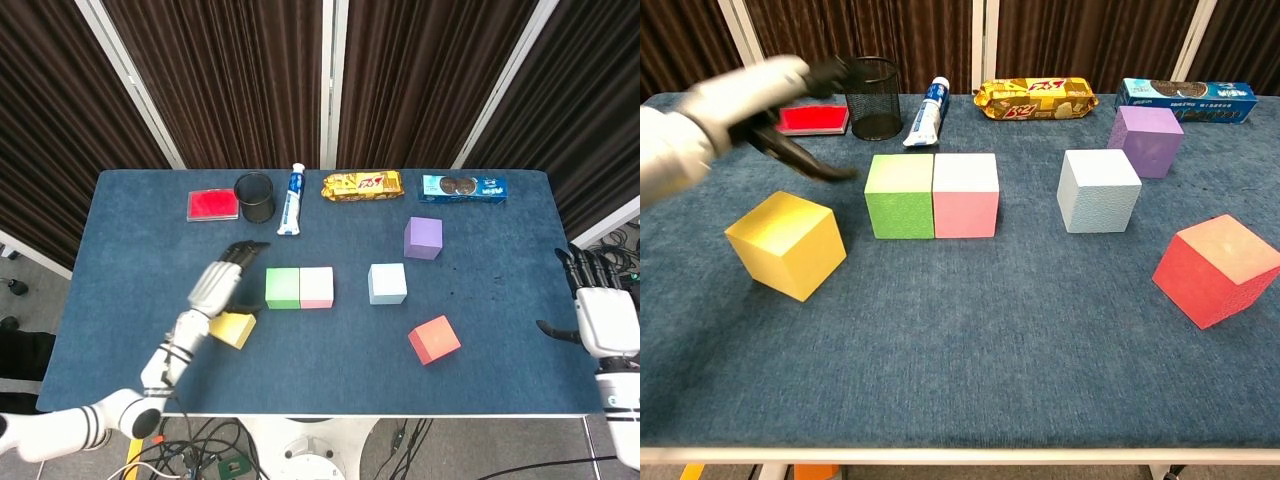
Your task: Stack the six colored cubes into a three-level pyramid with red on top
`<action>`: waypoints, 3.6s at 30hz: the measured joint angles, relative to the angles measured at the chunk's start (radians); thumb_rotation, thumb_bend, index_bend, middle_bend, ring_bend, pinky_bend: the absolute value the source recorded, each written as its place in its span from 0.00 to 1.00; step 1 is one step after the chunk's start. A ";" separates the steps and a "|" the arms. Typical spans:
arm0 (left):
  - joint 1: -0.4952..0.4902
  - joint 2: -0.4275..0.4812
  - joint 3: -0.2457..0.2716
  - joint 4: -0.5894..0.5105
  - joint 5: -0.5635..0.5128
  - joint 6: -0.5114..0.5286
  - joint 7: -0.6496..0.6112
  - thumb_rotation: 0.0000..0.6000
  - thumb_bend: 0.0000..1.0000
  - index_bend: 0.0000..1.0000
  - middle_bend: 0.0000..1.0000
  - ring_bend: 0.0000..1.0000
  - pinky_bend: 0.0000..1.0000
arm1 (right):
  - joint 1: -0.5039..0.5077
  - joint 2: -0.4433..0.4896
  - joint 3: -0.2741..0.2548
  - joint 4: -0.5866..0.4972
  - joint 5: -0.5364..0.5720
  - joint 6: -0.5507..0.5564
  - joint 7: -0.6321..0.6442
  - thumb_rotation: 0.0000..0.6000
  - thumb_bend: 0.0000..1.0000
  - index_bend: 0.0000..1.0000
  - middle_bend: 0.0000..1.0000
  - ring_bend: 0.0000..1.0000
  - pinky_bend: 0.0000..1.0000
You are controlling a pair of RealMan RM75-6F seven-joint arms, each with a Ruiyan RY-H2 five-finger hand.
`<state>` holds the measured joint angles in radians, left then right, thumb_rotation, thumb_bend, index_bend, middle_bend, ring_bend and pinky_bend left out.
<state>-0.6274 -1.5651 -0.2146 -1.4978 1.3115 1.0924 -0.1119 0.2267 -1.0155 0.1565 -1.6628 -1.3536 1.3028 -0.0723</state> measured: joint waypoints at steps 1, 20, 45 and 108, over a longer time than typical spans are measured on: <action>0.013 0.027 -0.004 -0.021 0.001 0.019 -0.001 1.00 0.18 0.07 0.08 0.00 0.05 | 0.009 0.003 0.001 -0.004 -0.002 -0.014 -0.003 1.00 0.00 0.00 0.00 0.00 0.00; 0.236 0.347 0.106 -0.040 0.045 0.163 0.021 1.00 0.18 0.07 0.08 0.00 0.05 | 0.474 -0.212 0.077 0.112 0.068 -0.559 0.002 1.00 0.00 0.00 0.02 0.00 0.00; 0.267 0.320 0.105 0.024 0.043 0.153 -0.033 1.00 0.18 0.08 0.08 0.00 0.05 | 0.576 -0.386 0.016 0.276 0.127 -0.586 -0.048 1.00 0.06 0.00 0.35 0.00 0.00; 0.272 0.329 0.105 0.086 0.084 0.122 -0.149 1.00 0.18 0.08 0.08 0.00 0.05 | 0.740 -0.493 0.031 0.273 0.336 -0.602 -0.183 1.00 0.19 0.00 0.53 0.00 0.00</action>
<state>-0.3551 -1.2366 -0.1099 -1.4114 1.3954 1.2140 -0.2610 0.9671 -1.5083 0.1880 -1.3899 -1.0181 0.7013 -0.2556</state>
